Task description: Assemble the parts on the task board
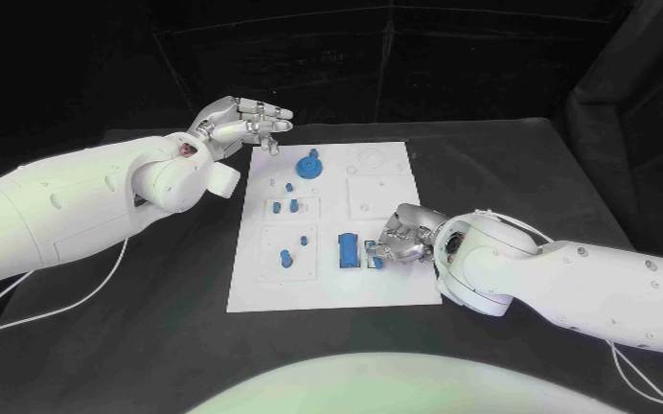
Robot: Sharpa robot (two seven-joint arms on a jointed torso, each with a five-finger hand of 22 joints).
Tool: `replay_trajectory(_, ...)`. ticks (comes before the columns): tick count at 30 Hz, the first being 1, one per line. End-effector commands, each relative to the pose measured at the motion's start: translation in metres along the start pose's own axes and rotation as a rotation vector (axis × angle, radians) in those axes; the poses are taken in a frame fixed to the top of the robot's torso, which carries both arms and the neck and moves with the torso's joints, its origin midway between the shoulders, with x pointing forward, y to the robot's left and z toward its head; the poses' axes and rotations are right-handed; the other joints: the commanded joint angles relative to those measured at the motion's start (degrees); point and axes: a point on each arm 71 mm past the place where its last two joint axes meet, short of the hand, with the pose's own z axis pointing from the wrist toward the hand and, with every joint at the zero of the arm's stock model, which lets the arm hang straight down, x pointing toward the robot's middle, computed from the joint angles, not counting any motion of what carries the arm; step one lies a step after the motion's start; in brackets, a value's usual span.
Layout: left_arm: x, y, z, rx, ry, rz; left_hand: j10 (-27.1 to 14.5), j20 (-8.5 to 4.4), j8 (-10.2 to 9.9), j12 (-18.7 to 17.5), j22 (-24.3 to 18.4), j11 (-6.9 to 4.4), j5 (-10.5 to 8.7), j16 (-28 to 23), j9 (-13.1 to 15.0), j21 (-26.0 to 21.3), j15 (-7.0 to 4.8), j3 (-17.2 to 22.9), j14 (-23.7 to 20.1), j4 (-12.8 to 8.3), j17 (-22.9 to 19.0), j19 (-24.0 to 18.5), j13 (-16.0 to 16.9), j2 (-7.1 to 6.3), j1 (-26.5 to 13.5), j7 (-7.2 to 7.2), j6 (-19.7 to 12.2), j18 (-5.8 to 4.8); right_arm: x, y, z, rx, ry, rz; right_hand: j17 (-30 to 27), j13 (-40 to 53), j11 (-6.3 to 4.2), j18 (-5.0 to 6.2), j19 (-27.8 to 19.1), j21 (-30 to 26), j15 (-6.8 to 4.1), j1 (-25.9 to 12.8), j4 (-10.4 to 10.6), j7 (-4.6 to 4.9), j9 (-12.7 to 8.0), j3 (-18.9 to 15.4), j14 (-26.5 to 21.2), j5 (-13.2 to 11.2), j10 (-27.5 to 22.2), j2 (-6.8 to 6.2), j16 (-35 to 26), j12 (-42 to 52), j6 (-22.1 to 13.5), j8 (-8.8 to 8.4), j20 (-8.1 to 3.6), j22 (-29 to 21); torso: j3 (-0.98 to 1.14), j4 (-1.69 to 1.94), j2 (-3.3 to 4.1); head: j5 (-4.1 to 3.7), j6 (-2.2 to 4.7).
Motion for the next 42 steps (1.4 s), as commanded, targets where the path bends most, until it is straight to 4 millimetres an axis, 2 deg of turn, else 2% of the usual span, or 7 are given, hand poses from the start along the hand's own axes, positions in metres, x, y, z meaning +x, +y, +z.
replay_trajectory(1, 0.0009, -0.0013, 0.0, 0.005, 0.011, -0.007, -0.51, -0.08, 0.23, 0.25, -0.08, -0.05, 0.34, -0.08, -0.08, -0.37, 0.15, -0.2, -0.33, -0.12, -0.09, -0.49, -0.1, 0.45, -0.27, 0.01, -0.37, 0.83, 0.0017, 0.0024, 0.0006, 0.002, 0.014, -0.026, 0.11, 0.12, -0.07, -1.17, 0.49, 0.14, -0.44, -0.75, 0.1, 0.06, 0.14, 0.19, 2.97, -0.33, 0.41, 0.03, 0.19, 0.32, 0.42, 0.21, -0.07, 0.06, -0.01, -0.04, 0.01, -0.01, -0.04)
replay_trajectory(13, 0.0009, -0.0012, -0.0001, 0.002, 0.013, -0.007, -0.52, -0.08, 0.24, 0.26, -0.08, -0.05, 0.34, -0.08, -0.08, -0.37, 0.16, -0.2, -0.34, -0.12, -0.1, -0.49, -0.1, 0.45, -0.27, 0.01, -0.38, 0.83, 0.0015, 0.0059, 0.004, -0.005, -0.006, -0.038, 0.16, 0.28, -0.1, -1.16, 0.48, 0.11, -0.46, -1.08, 0.1, 0.03, 0.24, 0.19, 2.98, -0.68, 0.54, -0.08, 0.21, 0.44, 0.49, 0.24, -0.1, 0.02, 0.02, -0.02, 0.05, 0.03, -0.08)
replay_trajectory(22, 0.0012, -0.001, 0.0, -0.001, 0.015, -0.008, -0.52, -0.08, 0.24, 0.26, -0.08, -0.05, 0.35, -0.08, -0.08, -0.37, 0.16, -0.2, -0.34, -0.12, -0.1, -0.49, -0.1, 0.46, -0.27, 0.01, -0.38, 0.83, 0.0017, 0.008, 0.0049, -0.013, -0.013, -0.04, 0.18, 0.45, -0.01, -1.18, 0.47, 0.06, -0.41, -3.39, 0.86, 0.1, 0.62, -0.47, 2.97, -3.99, 0.8, -0.43, 0.18, 0.3, 0.62, 0.22, -0.11, 0.03, 0.03, 0.0, 0.01, 0.01, -0.15)
replay_trajectory(26, 0.0011, -0.0009, 0.0001, -0.001, 0.015, -0.008, -0.55, -0.08, 0.26, 0.29, -0.09, -0.05, 0.35, -0.07, -0.08, -0.37, 0.16, -0.19, -0.35, -0.13, -0.12, -0.5, -0.1, 0.47, -0.27, 0.01, -0.4, 0.83, 0.0021, 0.0081, 0.0049, -0.014, -0.008, -0.045, 0.17, 0.66, 0.13, -1.18, 0.45, 0.02, -0.28, -6.59, 2.5, 0.22, 0.84, -3.07, 2.96, -3.95, 0.98, -1.6, 0.15, 0.3, 0.74, 0.16, -0.02, 0.01, 0.03, -0.02, -0.02, 0.01, -0.19)
replay_trajectory(31, 0.0011, -0.0009, 0.0002, -0.002, 0.015, -0.008, -0.55, -0.08, 0.26, 0.29, -0.09, -0.05, 0.35, -0.07, -0.08, -0.37, 0.16, -0.19, -0.35, -0.13, -0.12, -0.5, -0.1, 0.47, -0.27, 0.01, -0.4, 0.83, 0.0024, 0.0079, 0.0046, -0.016, -0.001, -0.05, 0.31, 1.1, -0.06, -1.17, 0.47, -0.06, -0.45, -9.31, 4.19, -0.02, 1.28, -9.16, 2.97, -0.54, 1.02, -2.77, 0.16, 0.19, 0.79, -0.01, -0.13, 0.01, 0.03, -0.05, -0.03, -0.01, -0.23)
replay_trajectory(35, 0.001, -0.0008, 0.0001, -0.002, 0.015, -0.008, -0.55, -0.08, 0.26, 0.29, -0.09, -0.05, 0.35, -0.07, -0.08, -0.37, 0.16, -0.19, -0.35, -0.13, -0.12, -0.5, -0.1, 0.47, -0.27, 0.01, -0.4, 0.83, 0.0023, 0.0074, 0.0037, -0.017, 0.002, -0.053, 0.56, 1.53, -0.1, -1.22, 0.56, 0.08, -0.48, -9.6, 5.02, -0.09, 1.51, -11.85, 3.01, -2.13, 1.16, -2.37, 0.29, 0.39, 0.87, -0.09, -0.18, 0.31, 0.03, -0.04, -0.01, -0.04, -0.2)
replay_trajectory(42, 0.0006, -0.0008, 0.0001, -0.003, 0.014, -0.008, -0.59, -0.07, 0.27, 0.3, -0.09, -0.04, 0.35, -0.06, -0.09, -0.37, 0.17, -0.21, -0.36, -0.12, -0.14, -0.51, -0.11, 0.46, -0.3, 0.02, -0.45, 0.83, 0.0014, 0.0053, 0.0006, -0.018, 0.002, -0.052, 1.05, 2.15, -0.2, -1.3, 0.72, 0.35, -0.56, -9.57, 6.53, -0.2, 1.81, -14.33, 3.11, -1.77, 1.48, -0.61, 0.57, 0.78, 1.14, -0.14, -0.24, 0.81, 0.05, -0.02, -0.01, 0.0, -0.2)
